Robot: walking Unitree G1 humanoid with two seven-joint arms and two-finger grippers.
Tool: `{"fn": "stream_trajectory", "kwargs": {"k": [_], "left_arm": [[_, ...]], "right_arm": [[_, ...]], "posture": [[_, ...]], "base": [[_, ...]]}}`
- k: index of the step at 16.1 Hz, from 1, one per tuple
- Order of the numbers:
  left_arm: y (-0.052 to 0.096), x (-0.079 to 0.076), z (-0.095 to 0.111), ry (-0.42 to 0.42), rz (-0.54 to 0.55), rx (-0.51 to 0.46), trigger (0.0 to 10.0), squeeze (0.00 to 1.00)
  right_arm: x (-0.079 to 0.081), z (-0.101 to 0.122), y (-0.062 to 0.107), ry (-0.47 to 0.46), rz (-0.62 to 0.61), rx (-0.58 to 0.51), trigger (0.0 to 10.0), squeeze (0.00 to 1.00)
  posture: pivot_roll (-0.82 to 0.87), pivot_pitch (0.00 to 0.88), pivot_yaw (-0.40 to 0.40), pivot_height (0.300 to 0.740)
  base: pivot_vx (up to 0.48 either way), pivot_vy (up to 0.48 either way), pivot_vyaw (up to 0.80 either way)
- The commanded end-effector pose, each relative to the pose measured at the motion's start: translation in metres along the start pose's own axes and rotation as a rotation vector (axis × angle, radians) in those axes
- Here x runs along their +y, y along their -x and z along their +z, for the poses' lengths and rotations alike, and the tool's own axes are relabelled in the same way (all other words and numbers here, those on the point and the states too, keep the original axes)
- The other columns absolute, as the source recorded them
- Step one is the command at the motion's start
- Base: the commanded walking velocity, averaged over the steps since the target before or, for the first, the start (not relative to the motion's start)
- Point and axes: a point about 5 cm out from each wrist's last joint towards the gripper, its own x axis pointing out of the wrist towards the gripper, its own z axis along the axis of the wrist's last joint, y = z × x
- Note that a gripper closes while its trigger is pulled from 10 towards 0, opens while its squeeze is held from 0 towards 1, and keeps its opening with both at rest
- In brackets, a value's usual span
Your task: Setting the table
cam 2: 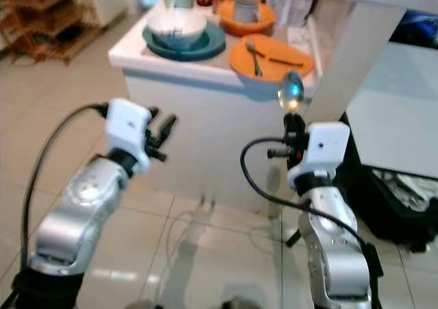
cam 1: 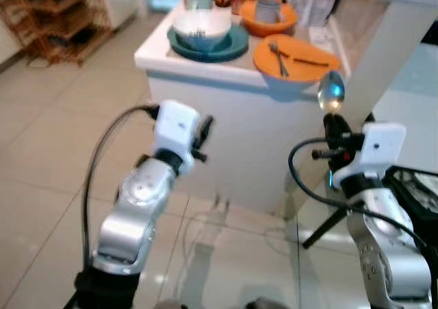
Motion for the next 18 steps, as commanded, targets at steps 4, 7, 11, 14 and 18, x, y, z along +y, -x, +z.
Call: {"fn": "stream_trajectory", "kwargs": {"k": [4, 7, 11, 14, 18], "left_arm": [[0.000, -0.021, 0.008, -0.014, -0.090, -0.034, 10.0, 0.00], [-0.003, -0.017, 0.006, -0.003, -0.077, -0.035, 10.0, 0.00], [-0.002, -0.022, 0.007, 0.002, -0.081, -0.042, 10.0, 0.00], [-0.002, -0.015, 0.005, -0.003, -0.068, -0.035, 10.0, 0.00], [-0.007, -0.021, 0.008, 0.010, -0.075, -0.058, 10.0, 0.00]], "right_arm": [[-0.023, -0.006, -0.004, -0.041, -0.109, 0.078, 10.0, 0.00], [-0.020, 0.000, -0.009, -0.030, -0.089, 0.057, 10.0, 0.00], [-0.023, -0.001, -0.008, -0.027, -0.098, 0.071, 10.0, 0.00], [-0.024, -0.003, -0.007, -0.027, -0.107, 0.082, 10.0, 0.00], [-0.023, -0.003, -0.010, -0.007, -0.092, 0.084, 10.0, 0.00]], "posture": [[0.03, 0.061, -0.038, 0.740], [0.02, 0.058, -0.043, 0.740], [0.02, 0.055, -0.043, 0.740], [0.01, 0.029, -0.030, 0.740], [0.02, 0.017, -0.041, 0.740]], "base": [[0.000, -0.468, 0.00], [0.000, -0.450, 0.00], [0.000, -0.444, 0.00], [0.000, -0.437, 0.00], [0.000, -0.434, 0.00]]}}
